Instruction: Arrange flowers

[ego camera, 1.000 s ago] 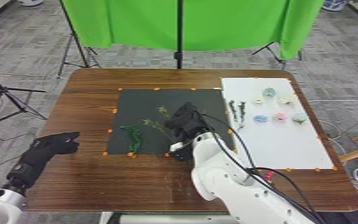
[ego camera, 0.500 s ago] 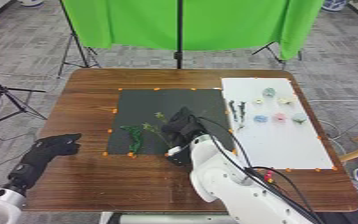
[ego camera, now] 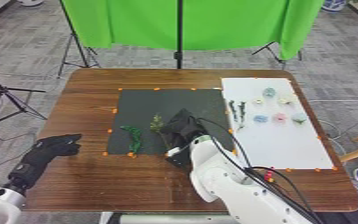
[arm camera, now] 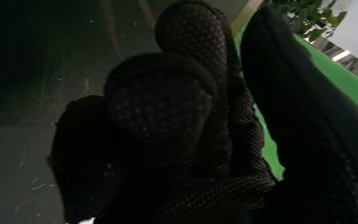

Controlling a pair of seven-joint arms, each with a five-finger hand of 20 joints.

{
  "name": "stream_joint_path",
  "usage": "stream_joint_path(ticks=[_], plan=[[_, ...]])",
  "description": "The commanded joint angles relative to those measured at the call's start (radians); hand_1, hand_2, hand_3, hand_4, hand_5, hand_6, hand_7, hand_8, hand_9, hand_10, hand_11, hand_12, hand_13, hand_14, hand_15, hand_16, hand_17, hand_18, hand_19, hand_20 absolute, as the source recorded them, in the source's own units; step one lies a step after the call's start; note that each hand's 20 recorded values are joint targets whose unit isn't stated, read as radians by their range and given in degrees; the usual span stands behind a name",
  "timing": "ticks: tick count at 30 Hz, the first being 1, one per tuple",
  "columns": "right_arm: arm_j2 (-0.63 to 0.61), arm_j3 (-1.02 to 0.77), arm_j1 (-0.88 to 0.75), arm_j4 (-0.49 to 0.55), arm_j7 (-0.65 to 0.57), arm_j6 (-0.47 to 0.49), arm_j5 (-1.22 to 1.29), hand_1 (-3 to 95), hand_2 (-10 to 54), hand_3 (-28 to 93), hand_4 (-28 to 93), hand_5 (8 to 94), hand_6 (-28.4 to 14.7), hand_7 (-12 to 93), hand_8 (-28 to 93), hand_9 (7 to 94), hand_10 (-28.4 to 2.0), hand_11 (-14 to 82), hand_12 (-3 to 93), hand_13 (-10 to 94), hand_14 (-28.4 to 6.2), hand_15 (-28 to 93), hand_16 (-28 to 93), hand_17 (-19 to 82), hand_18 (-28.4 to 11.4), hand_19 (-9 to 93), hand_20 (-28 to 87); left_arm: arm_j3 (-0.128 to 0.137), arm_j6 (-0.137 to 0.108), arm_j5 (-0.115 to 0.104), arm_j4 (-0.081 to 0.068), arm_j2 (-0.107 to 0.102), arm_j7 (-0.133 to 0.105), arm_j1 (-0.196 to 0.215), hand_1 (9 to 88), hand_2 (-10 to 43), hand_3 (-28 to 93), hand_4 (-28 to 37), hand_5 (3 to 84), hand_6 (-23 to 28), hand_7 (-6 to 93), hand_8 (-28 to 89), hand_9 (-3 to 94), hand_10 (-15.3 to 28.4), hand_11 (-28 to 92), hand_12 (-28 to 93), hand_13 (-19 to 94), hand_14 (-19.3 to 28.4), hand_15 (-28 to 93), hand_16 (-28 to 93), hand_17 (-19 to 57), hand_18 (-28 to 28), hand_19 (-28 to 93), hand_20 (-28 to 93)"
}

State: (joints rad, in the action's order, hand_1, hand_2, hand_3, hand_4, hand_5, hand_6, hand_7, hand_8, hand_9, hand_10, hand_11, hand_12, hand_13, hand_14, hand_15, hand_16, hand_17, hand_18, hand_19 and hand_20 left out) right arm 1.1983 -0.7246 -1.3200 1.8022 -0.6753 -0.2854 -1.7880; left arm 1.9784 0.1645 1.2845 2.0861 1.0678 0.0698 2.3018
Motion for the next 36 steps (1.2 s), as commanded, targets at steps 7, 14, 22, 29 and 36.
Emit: stream_joint_path(ticks=[7,14,22,29,36], plan=[[0.009,-0.033,-0.027,0.011,0.022,-0.005,0.004,51.0,-9.5,55,-11,80.4,-7.7,14,11,93.7,-13.2,29.0,20.8,94,-1.5,56,17,77,-4.9,83,34,0.006,0.015,0.006,0.005,0.013,0.014,0.011,28.7,3.9,62,-19.9,46.7,5.6,9.4,-5,46.5,14.6,20,14,38,19.6,21,0,6.2,12.1,7,17],[-0.037,-0.111,-0.004,0.081,0.082,-0.052,-0.029,49.8,-9.5,56,-11,80.1,-7.5,15,11,93.7,-13.3,28.3,21.1,94,-1.7,55,17,77,-5.2,82,35,0.003,0.016,0.006,0.002,0.012,0.014,0.006,28.8,3.8,62,-19.9,46.7,5.6,9.4,-5,46.4,14.6,20,14,39,19.6,21,0,6.2,12.2,8,17],[-0.212,-0.149,0.117,0.103,-0.005,0.116,-0.323,44.2,-9.5,60,-13,78.3,-5.3,17,0,92.7,-13.3,29.6,23.7,94,-2.2,54,21,72,-8.1,89,38,0.01,0.012,0.005,0.006,0.009,0.013,0.013,28.8,3.8,62,-19.9,46.8,5.7,9.4,-5,46.4,14.5,20,14,39,19.7,21,0,6.2,12.1,7,17],[-0.258,-0.169,0.188,0.007,-0.108,0.381,-0.37,34.7,-9.5,60,-16,77.8,-5.3,16,-8,91.3,-12.9,38.7,26.5,94,-1.6,62,26,70,-11.4,93,50,0.012,0.02,0.007,0.007,0.01,0.018,0.013,28.9,3.9,62,-19.9,46.7,5.7,9.4,-5,46.4,14.5,20,13,39,19.7,21,0,6.1,12.2,8,17],[-0.246,-0.158,0.208,-0.082,-0.153,0.465,-0.337,33.6,-9.5,58,-16,77.9,-5.6,15,-7,91.5,-13.0,39.7,26.8,94,-1.2,64,26,70,-11.6,93,54,0.01,0.025,0.009,0.006,0.009,0.017,0.007,28.9,3.9,62,-19.9,46.8,5.7,9.4,-5,46.4,14.6,20,14,39,19.6,21,0,6.1,12.1,7,17]])
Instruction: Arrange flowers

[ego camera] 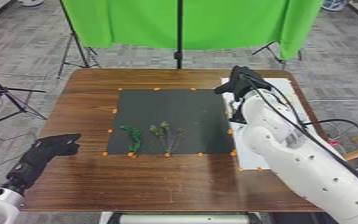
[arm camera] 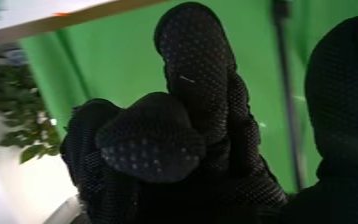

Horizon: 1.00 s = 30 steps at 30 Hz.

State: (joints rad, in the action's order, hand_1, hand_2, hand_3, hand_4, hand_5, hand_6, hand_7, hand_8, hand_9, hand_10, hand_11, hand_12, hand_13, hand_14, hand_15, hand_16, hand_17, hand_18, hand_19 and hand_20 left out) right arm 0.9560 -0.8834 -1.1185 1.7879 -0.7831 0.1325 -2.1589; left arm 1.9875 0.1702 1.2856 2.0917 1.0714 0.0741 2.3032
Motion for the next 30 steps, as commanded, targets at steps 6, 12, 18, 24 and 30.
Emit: stream_joint_path(ticks=[6,12,18,24,30], plan=[[0.007,0.002,-0.009,-0.113,-0.064,0.084,0.033,33.9,-9.5,58,-15,78.3,-5.8,14,-7,91.6,-13.2,39.8,26.9,94,-1.2,64,26,71,-11.3,93,54,0.004,0.014,0.007,0.002,0.005,0.014,0.009,28.9,3.9,62,-19.9,46.7,5.7,9.4,-5,46.3,14.6,20,14,39,19.6,21,0,6.1,12.1,7,17],[0.012,0.015,-0.015,-0.139,-0.09,0.109,0.043,34.7,-9.5,58,-15,78.6,-5.9,14,-7,91.8,-13.2,39.6,26.8,94,-1.2,64,26,71,-11.1,93,54,0.0,0.015,0.007,-0.001,0.008,0.012,0.005,28.9,3.9,62,-19.9,46.7,5.7,9.3,-5,46.4,14.6,20,14,39,19.7,21,0,6.1,12.2,8,17],[0.019,0.027,-0.038,-0.159,-0.099,0.122,0.036,34.9,-9.5,58,-15,78.8,-6.1,14,-7,91.9,-13.3,39.4,26.7,94,-1.2,64,26,71,-10.8,93,53,-0.004,0.019,0.009,-0.002,0.012,0.015,0.001,28.9,3.8,62,-19.9,46.7,5.7,9.3,-5,46.4,14.5,20,14,39,19.7,21,0,6.1,12.1,8,17],[0.022,0.033,-0.07,-0.168,-0.08,0.107,0.012,34.6,-9.5,59,-14,78.9,-6.2,14,-7,91.9,-13.4,39.2,26.7,94,-1.2,64,26,71,-10.5,93,52,0.004,0.021,0.007,0.0,0.014,0.017,0.008,28.9,3.9,62,-20.1,46.7,5.7,9.3,-5,46.4,14.6,20,13,38,19.7,21,0,6.1,12.1,8,17],[0.028,0.1,-0.082,-0.161,-0.05,0.107,-0.085,34.4,-9.5,57,-14,79.8,-6.5,16,-7,91.7,-13.5,38.7,26.9,94,-1.2,63,25,71,-10.2,93,51,0.004,0.024,0.006,0.0,0.018,0.021,0.009,28.8,4.0,62,-20.0,46.7,5.7,9.3,-5,46.3,14.6,20,14,39,19.7,21,0,6.1,12.1,8,17]])
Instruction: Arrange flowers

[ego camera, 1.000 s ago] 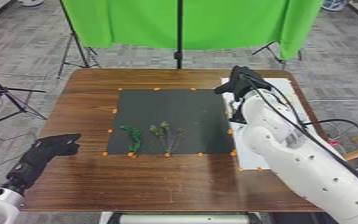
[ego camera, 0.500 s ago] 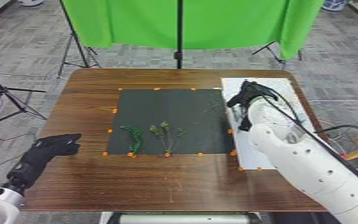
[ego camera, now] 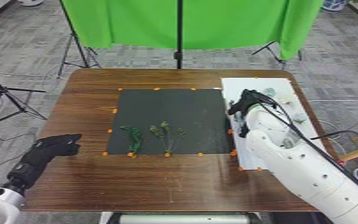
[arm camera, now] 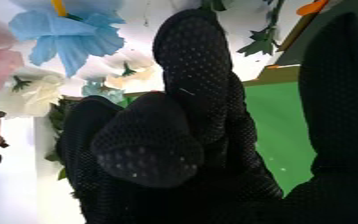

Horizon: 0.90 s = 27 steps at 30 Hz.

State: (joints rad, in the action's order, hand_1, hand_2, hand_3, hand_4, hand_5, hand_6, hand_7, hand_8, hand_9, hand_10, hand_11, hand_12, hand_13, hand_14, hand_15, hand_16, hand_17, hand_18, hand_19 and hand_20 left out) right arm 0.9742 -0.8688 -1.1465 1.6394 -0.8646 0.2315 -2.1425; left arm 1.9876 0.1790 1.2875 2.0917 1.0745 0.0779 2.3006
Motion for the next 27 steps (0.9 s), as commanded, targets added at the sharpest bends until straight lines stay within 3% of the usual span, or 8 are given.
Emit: stream_joint_path(ticks=[1,8,11,14,20,27], plan=[[0.013,0.101,-0.053,-0.013,0.038,0.007,-0.115,34.9,-9.5,57,-14,79.9,-6.5,16,-7,91.7,-13.6,38.5,26.9,94,-1.2,63,25,71,-10.2,93,51,0.003,0.015,0.004,-0.001,0.015,0.018,0.011,28.8,4.0,62,-20.0,46.7,5.7,9.3,-5,46.3,14.6,20,14,38,19.6,21,0,6.1,12.1,8,17],[0.036,0.144,-0.057,-0.024,0.045,-0.017,-0.119,41.7,-9.5,59,-13,81.6,-5.8,20,-6,91.9,-13.3,38.4,26.7,94,-1.2,63,26,71,-9.8,93,49,0.004,0.019,0.008,0.0,0.017,0.017,0.01,28.9,4.0,62,-20.0,46.7,5.8,9.2,-5,46.3,14.6,20,14,38,19.6,21,0,6.1,12.1,7,17],[0.041,0.15,-0.061,-0.035,0.047,-0.059,-0.104,51.3,-9.5,50,-7,82.6,-5.9,20,14,92.4,-12.9,38.7,26.4,94,-0.9,63,24,72,-9.4,93,47,0.005,0.019,0.008,0.0,0.017,0.02,0.01,28.9,4.0,62,-19.9,46.7,5.8,9.2,-5,46.3,14.6,20,14,38,19.6,21,0,6.0,12.1,8,17],[0.04,0.135,-0.071,-0.032,0.04,-0.096,-0.051,59.3,-9.5,48,-2,84.2,-5.5,22,20,93.2,-12.0,39.9,26.5,94,-0.3,65,24,73,-9.2,93,47,0.004,0.022,0.007,-0.001,0.017,0.021,0.007,29.0,4.0,62,-20.0,46.7,5.8,9.2,-5,46.3,14.6,20,14,38,19.7,22,0,6.0,12.1,7,17],[0.025,0.098,-0.084,-0.014,0.064,-0.172,-0.034,58.9,-9.5,54,-1,84.1,-5.2,25,23,93.6,-11.4,41.6,26.8,94,0.3,67,23,74,-9.5,93,48,0.009,0.024,0.007,0.001,0.019,0.022,0.012,29.1,4.2,62,-19.9,46.6,5.8,9.2,-5,46.2,14.7,20,14,38,19.7,22,0,6.0,12.1,8,17],[0.004,0.006,-0.108,0.118,0.092,-0.306,-0.051,57.9,-9.5,56,1,84.0,-5.3,27,23,93.6,-11.3,43.6,26.9,94,0.8,69,22,75,-9.8,93,50,0.011,0.021,0.006,0.003,0.016,0.027,0.015,29.0,4.2,62,-19.6,46.7,5.8,9.2,-5,46.2,14.6,20,14,38,19.8,22,0,6.0,12.1,7,17]])
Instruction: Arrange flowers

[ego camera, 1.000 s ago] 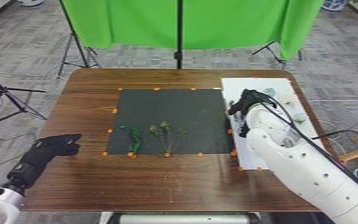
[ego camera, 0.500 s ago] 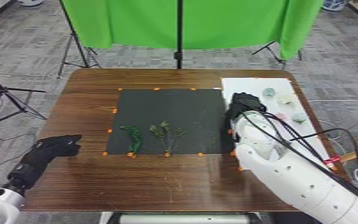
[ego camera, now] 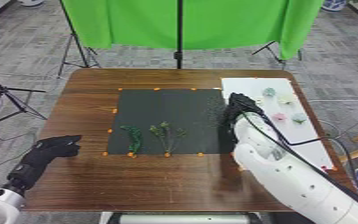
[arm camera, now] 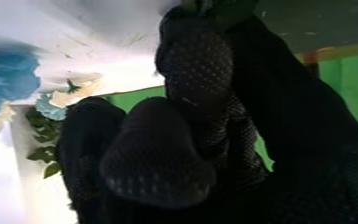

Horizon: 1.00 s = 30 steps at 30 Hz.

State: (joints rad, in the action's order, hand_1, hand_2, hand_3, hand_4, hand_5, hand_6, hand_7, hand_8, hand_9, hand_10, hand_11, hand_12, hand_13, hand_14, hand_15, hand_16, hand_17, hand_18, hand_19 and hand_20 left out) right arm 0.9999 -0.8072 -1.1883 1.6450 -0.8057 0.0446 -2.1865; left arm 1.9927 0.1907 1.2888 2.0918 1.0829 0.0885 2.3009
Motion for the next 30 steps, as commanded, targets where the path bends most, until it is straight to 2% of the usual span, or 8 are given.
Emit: stream_joint_path(ticks=[1,9,11,30], plan=[[-0.025,-0.063,-0.071,0.138,0.039,-0.129,-0.01,57.8,-9.5,56,1,84.0,-5.3,28,23,93.6,-11.3,43.8,26.9,94,0.8,69,22,75,-9.8,93,51,0.007,0.012,0.006,0.002,0.01,0.014,0.015,29.0,4.2,62,-19.6,46.7,5.8,9.2,-5,46.2,14.6,20,14,38,19.8,22,0,6.0,12.1,7,17],[-0.002,-0.053,-0.136,0.253,0.092,-0.185,-0.022,57.2,-9.5,57,1,84.0,-5.4,29,22,93.7,-11.1,44.8,26.5,94,1.0,70,22,75,-9.9,93,52,0.004,0.028,0.005,-0.001,0.005,0.022,0.007,29.1,4.3,62,-19.4,46.7,5.8,9.2,-5,46.1,14.6,20,14,38,19.9,22,0,5.9,12.1,7,17],[0.012,-0.042,-0.149,0.257,0.099,-0.178,-0.028,57.2,-9.5,57,1,84.0,-5.4,29,22,93.7,-11.1,44.9,26.4,94,1.0,70,21,76,-9.9,93,52,0.003,0.029,0.005,-0.003,0.001,0.024,0.005,29.1,4.3,62,-19.4,46.7,5.7,9.3,-5,46.2,14.6,20,14,38,19.9,22,0,5.9,12.1,7,17],[0.074,0.004,-0.211,0.237,0.102,-0.114,-0.017,56.8,-9.5,57,1,84.0,-5.5,30,22,93.7,-11.0,45.3,26.0,94,1.1,71,21,76,-9.6,93,52,0.006,0.044,0.005,-0.002,0.004,0.029,0.004,29.2,4.3,62,-19.1,46.8,5.8,9.3,-5,46.0,14.6,20,14,38,19.9,22,0,5.8,12.1,7,17]])
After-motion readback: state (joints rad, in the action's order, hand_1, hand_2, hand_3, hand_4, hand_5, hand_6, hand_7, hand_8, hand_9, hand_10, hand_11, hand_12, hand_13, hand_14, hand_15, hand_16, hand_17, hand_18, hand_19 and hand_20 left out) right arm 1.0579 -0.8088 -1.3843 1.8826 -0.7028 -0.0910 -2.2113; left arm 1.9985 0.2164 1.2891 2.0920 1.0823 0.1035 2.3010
